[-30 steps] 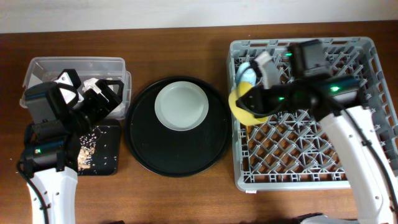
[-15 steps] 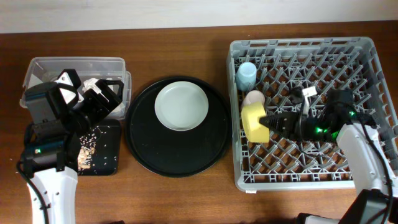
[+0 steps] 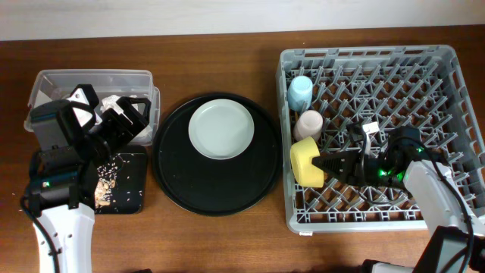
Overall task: Sort waste into correct bins and load items into the dishwasher rack
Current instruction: 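Push the yellow bowl upright in the rack and open the right gripper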
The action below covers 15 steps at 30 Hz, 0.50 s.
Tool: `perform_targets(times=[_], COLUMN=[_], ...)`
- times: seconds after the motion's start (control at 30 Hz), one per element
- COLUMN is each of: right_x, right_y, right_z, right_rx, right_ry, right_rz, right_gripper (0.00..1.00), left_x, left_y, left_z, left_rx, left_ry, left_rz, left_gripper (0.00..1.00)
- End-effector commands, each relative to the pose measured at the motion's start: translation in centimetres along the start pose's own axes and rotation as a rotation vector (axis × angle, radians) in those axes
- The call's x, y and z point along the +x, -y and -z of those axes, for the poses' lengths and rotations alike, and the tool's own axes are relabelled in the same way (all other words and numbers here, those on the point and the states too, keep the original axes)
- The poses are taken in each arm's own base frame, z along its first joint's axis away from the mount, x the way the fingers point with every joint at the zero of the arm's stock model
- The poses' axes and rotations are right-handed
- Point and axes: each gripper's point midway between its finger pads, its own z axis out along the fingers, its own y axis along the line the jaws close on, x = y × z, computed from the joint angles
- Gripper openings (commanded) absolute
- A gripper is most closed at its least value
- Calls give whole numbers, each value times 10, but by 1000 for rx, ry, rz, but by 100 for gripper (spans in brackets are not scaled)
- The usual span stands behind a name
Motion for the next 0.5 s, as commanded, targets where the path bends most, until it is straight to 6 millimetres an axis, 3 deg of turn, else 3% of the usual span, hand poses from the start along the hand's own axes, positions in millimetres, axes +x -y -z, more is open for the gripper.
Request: perform_targets(times=[0.0,0.27,0.47], right_x=[-2,-27,-28], right_y=[-7,-2,-2], right_z=[1,1,0], right_rx=[-28,-25,-26], right_ry=[15,22,20], right_rz=[6,92,81], right_gripper=[4,4,4], left_x=[-5,-4,-4], left_y=[3,3,3], left_z=[4,4,4], left_rx=[3,1,1], left_ry=[17,15,15], left_rz=[-29,-28,-28], left_gripper=[99,99,99])
